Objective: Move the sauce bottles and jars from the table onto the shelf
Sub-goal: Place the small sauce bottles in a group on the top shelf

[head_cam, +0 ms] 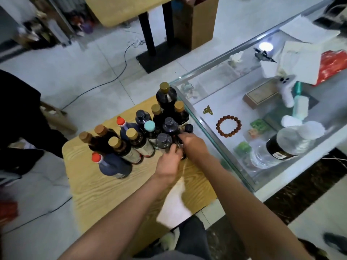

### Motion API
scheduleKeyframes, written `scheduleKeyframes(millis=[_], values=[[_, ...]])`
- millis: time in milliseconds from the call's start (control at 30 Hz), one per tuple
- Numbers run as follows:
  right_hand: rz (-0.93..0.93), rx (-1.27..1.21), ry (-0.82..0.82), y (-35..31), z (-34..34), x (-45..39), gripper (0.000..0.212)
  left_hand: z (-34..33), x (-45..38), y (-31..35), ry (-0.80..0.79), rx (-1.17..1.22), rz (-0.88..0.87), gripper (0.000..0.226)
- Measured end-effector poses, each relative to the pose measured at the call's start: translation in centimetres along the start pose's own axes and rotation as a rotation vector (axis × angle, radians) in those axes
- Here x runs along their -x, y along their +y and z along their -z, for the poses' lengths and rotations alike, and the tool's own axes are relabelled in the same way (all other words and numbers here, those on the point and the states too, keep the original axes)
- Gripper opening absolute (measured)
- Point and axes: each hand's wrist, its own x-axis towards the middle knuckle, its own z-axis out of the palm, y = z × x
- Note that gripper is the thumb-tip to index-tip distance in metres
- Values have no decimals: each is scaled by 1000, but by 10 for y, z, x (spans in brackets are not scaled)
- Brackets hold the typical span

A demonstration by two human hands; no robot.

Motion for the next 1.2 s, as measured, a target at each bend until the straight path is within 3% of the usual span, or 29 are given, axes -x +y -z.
scheduleKeyframes(millis=[233, 433, 533, 633, 767, 967, 1200], values=[[-74, 219, -95, 1, -20, -15, 49, -18, 14, -32, 39, 165, 23, 41], [-200, 145, -85, -9, -22, -18, 43, -12, 33, -47, 87, 258, 15, 38], [-185, 140, -54, -12, -21, -20, 30, -13, 39, -57, 96, 263, 49, 36], [-141, 126, -22, -13, -22, -14, 32, -15, 43, -67, 149, 347, 19, 36], [-179, -8, 59, -22, -9, 9, 32, -14, 52, -79, 163, 525, -22, 31], [-457, -406, 115, -55, 24, 72, 40, -7, 74, -83, 167, 747, -40, 19], [-579, -639, 399, -96, 45, 174, 33, 3, 102, -55, 124, 1152, -82, 25]])
